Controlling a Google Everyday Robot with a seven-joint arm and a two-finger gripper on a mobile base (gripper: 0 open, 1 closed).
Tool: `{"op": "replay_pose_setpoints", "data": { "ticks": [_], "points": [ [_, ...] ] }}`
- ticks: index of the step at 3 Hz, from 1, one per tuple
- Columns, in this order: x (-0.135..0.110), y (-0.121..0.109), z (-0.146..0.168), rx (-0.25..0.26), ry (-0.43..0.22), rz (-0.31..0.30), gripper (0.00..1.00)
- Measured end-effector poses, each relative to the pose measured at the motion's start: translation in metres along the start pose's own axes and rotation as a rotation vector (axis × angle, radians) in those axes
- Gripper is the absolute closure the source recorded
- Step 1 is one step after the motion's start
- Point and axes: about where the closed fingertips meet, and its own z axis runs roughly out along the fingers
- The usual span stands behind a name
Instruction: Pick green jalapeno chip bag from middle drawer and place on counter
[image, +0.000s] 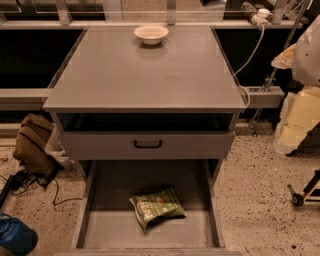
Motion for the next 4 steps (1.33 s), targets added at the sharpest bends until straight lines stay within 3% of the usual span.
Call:
{"op": "replay_pose_setpoints", "data": {
  "ticks": [1,2,3,4],
  "points": [
    [0.000,0.000,0.000,0.000,0.000,0.000,0.00],
    [-0.009,0.000,0.026,-0.028,-0.083,-0.002,0.00],
    [-0.032,0.004,0.098,-0.105,-0.227,0.004,0.00],
    [-0.060,-0.004,0.170,-0.121,-0.299,-0.003,0.00]
  ]
}}
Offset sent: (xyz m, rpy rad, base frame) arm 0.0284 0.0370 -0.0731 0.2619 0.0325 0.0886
